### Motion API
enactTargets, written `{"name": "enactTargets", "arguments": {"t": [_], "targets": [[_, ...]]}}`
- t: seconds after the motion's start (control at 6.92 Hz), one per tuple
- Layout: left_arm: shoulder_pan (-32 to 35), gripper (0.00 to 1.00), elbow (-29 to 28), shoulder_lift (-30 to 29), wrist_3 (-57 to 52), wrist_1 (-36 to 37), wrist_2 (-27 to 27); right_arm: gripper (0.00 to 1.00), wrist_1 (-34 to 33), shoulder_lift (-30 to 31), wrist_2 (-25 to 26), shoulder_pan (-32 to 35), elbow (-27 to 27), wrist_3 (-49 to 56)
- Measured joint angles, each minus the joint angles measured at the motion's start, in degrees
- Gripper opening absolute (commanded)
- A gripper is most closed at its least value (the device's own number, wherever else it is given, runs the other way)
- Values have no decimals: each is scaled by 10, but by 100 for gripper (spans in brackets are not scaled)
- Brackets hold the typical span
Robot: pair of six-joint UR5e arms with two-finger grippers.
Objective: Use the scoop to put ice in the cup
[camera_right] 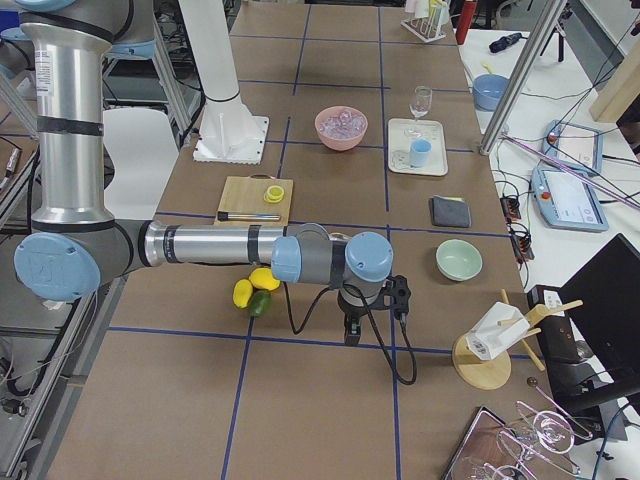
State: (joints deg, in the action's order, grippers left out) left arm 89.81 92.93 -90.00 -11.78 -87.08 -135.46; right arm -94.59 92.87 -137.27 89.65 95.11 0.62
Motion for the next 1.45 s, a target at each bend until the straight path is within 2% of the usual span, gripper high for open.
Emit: {"name": "enactTargets", "arguments": {"t": [0.43,1.45], "targets": [[1,100,0,0,72,0,-1,100,0,0,0,1,-1,-1],[1,100,1,0,82,0,-2,100,0,-4,0,5,0,-1]]}}
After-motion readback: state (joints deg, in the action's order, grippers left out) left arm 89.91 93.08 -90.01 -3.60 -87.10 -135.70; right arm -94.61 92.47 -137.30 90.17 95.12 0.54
